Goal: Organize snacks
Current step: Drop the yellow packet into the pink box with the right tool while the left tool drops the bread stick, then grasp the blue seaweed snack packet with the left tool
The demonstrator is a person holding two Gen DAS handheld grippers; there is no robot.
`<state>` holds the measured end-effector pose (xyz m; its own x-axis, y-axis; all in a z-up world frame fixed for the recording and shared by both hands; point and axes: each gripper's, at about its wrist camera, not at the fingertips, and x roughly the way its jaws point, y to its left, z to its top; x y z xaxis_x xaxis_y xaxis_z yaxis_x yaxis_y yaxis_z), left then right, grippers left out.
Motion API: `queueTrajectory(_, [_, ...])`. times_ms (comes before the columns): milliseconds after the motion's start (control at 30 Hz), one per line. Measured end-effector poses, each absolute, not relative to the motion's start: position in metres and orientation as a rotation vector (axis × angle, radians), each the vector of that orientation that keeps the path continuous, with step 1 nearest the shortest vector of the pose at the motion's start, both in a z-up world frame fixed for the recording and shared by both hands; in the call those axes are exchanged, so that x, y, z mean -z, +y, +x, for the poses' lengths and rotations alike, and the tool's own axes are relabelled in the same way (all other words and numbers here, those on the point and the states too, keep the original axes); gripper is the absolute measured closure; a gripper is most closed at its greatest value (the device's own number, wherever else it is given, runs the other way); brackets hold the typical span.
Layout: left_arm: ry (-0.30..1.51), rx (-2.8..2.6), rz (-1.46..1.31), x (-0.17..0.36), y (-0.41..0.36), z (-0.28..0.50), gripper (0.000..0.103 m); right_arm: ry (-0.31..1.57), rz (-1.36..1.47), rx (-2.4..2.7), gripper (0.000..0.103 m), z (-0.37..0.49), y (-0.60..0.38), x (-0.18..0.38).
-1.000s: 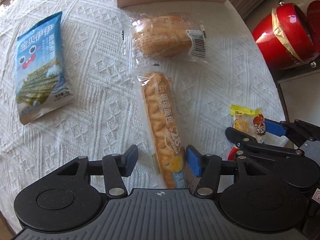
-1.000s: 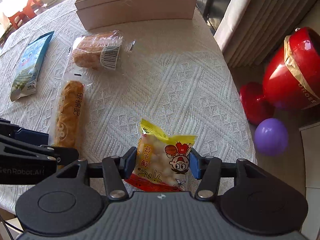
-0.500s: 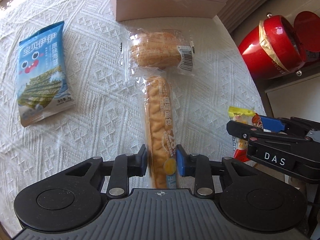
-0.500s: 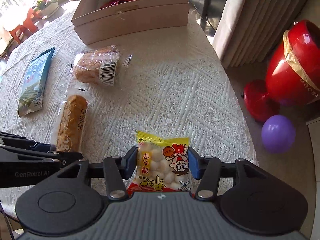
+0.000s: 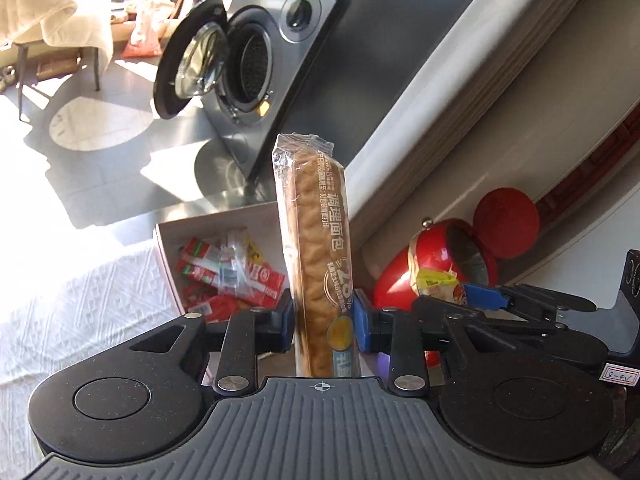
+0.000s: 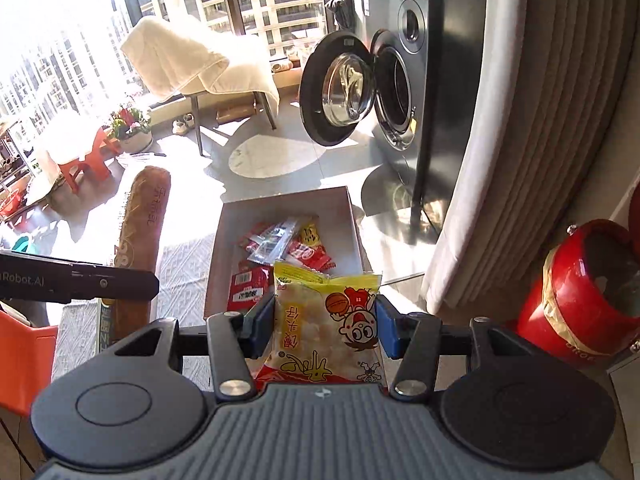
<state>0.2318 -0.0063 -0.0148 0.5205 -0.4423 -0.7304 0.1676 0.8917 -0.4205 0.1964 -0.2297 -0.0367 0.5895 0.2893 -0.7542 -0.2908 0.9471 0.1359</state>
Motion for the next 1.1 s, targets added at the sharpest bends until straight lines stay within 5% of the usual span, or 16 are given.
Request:
queueTrajectory(100, [1.049,0.374,-0.297,0.028,-0.004,0.282,0.066,0.838,0.021,-0.371,0.05,0.234,-0.214,0.026])
queueTrajectory(200, [1.136,0.335,-0.359,0.08,0.003,0.315,0.066,0.884,0.06,-0.349,0.029,0.269,-0.207,0.042])
queueTrajectory(667, [1.25,0.17,-0.376,0.176,0.059,0.171,0.066,1.195,0.065,-0.276,0.028,0.227,-0.218,0.174])
queueTrajectory(1100, [1.266,-0.283,-0.4,0.195,0.176,0.088,0.066,1.27,-0.002,-0.559,0.02,0.163,-0.049,0.214])
